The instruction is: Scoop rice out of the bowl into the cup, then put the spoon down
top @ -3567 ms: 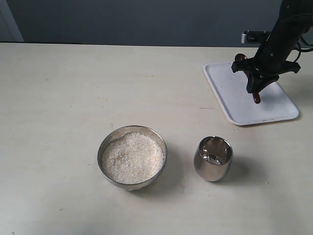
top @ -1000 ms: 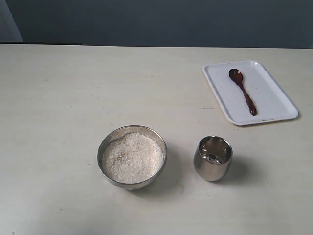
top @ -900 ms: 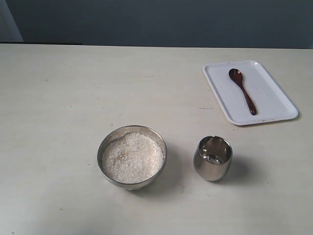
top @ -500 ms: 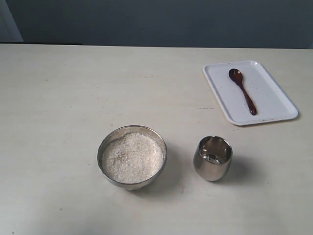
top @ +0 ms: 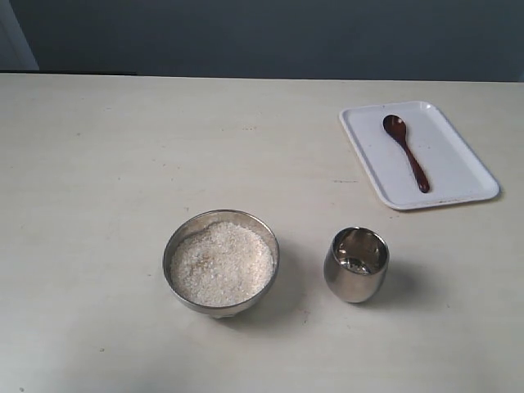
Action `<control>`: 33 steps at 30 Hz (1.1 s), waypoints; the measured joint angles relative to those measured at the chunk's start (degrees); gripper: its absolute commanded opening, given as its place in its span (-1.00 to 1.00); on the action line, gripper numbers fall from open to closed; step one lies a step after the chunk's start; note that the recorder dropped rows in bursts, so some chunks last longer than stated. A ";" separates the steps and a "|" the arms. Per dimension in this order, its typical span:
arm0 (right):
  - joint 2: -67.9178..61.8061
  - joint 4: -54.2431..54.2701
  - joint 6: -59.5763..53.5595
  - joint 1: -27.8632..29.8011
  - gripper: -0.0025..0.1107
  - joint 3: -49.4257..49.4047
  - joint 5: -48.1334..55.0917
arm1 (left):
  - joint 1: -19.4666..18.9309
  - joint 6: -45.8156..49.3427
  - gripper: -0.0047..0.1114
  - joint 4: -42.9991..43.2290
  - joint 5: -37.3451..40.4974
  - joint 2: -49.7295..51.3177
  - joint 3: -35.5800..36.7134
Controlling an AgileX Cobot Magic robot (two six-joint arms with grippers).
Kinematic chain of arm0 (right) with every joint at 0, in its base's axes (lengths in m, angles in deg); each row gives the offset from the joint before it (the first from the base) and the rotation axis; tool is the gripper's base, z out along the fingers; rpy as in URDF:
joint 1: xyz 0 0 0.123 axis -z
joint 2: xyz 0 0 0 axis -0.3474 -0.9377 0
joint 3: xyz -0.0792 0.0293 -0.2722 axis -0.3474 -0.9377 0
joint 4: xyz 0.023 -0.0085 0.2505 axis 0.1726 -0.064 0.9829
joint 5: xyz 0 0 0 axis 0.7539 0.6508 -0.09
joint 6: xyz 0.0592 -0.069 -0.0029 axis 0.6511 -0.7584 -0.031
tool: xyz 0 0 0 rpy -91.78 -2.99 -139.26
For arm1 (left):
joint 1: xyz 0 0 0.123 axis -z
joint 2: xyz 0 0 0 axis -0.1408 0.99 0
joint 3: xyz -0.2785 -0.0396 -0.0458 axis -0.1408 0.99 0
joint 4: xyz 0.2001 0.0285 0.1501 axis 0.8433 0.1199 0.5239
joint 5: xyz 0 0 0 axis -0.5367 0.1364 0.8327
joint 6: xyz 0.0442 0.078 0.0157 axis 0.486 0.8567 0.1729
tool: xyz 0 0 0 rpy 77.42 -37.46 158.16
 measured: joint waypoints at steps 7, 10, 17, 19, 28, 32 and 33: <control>6.95 0.34 -0.83 0.00 -0.97 -10.68 -8.33 | 0.00 0.00 -0.91 0.00 0.00 0.00 0.00; 9.99 -3.86 -0.83 0.00 -0.97 -14.22 -8.95 | 0.00 0.00 -0.91 0.00 0.00 0.00 0.00; 12.98 -10.95 0.11 0.00 -0.97 -20.31 -13.67 | 0.00 0.00 -0.91 0.00 0.00 0.00 0.00; 13.07 -12.70 0.21 0.00 -0.97 -21.87 -15.54 | 0.00 0.00 -0.91 0.00 0.00 0.00 0.00; 13.07 -17.54 0.46 0.00 -0.97 -22.98 -18.41 | 0.00 0.00 -0.91 0.00 0.00 0.00 0.00; 13.07 -17.78 0.59 0.00 -0.97 -22.98 -18.41 | 0.00 0.00 -0.91 0.00 0.00 0.00 0.00; 13.07 -17.78 0.59 0.00 -0.97 -22.98 -18.41 | 0.00 0.00 -0.91 0.00 0.00 0.00 0.00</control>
